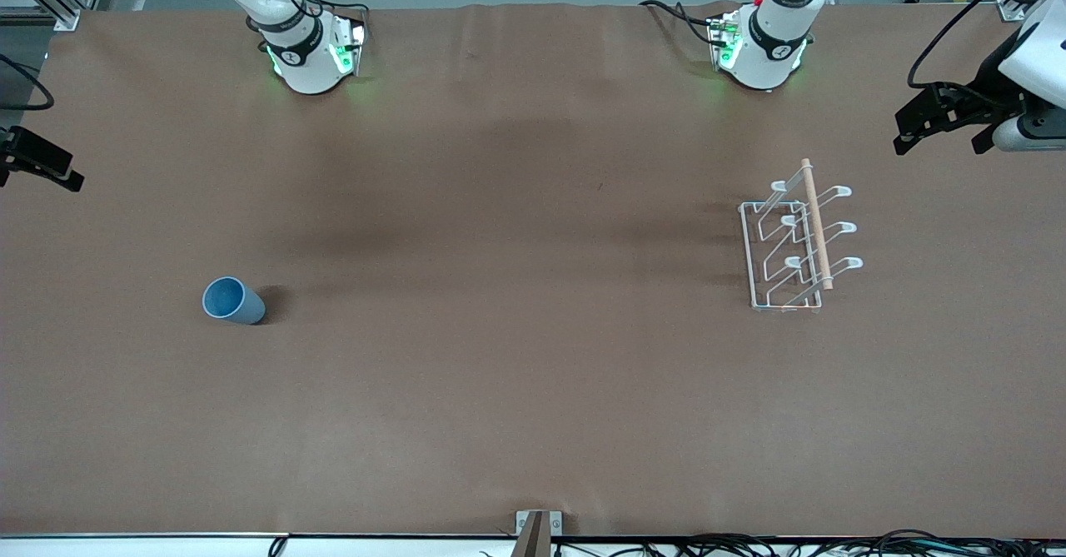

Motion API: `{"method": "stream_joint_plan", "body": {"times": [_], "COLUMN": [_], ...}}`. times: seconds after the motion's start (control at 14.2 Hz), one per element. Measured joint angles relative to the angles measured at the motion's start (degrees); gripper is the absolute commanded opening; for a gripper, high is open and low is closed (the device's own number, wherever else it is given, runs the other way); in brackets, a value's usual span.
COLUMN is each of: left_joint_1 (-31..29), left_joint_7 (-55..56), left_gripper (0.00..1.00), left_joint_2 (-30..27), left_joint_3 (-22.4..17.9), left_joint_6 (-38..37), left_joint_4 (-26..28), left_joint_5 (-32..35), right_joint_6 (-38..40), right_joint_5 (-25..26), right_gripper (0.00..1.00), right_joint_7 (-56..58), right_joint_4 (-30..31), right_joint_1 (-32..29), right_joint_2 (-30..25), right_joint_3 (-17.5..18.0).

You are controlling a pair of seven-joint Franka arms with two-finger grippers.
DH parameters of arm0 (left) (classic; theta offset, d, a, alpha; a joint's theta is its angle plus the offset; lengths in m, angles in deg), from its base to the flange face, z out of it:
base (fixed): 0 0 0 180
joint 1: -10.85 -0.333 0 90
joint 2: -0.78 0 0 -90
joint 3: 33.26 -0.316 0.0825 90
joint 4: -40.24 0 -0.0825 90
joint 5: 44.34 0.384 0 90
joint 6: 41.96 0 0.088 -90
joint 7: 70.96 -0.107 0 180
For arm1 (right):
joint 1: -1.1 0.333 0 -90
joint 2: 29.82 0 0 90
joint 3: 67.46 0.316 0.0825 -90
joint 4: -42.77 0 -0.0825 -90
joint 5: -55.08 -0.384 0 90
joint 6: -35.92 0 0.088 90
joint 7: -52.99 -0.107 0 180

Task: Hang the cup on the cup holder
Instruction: 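Move the right gripper toward the light blue cup, then lower the open right gripper around the blue cup's rim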

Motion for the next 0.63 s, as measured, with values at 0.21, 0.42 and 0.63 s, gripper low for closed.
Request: {"method": "stream_joint_plan", "body": {"times": [0.21, 0.42, 0.63], "left_joint_1": [0.0, 0.0, 0.0], "left_joint_7": [-0.2, -0.9, -0.9], "left_gripper": [1.00, 1.00, 1.00], "left_joint_2": [0.3, 0.4, 0.5], "left_joint_3": [0.0, 0.0, 0.0], "left_joint_6": [0.0, 0.0, 0.0], "left_joint_4": [-0.1, -0.1, -0.1], "left_joint_5": [0.0, 0.0, 0.0], "right_joint_6": [-0.8, -3.9, -14.2], "right_joint_5": [-0.3, -0.4, -0.4], "right_gripper": [0.98, 0.99, 1.00], "right_joint_7": [0.0, 0.0, 0.0], "right_joint_4": [0.1, 1.4, 7.2], "right_joint_1": [0.0, -0.1, -0.4], "right_joint_2": [0.2, 1.5, 4.0], "right_joint_3": [-0.1, -0.2, -0.4]}}
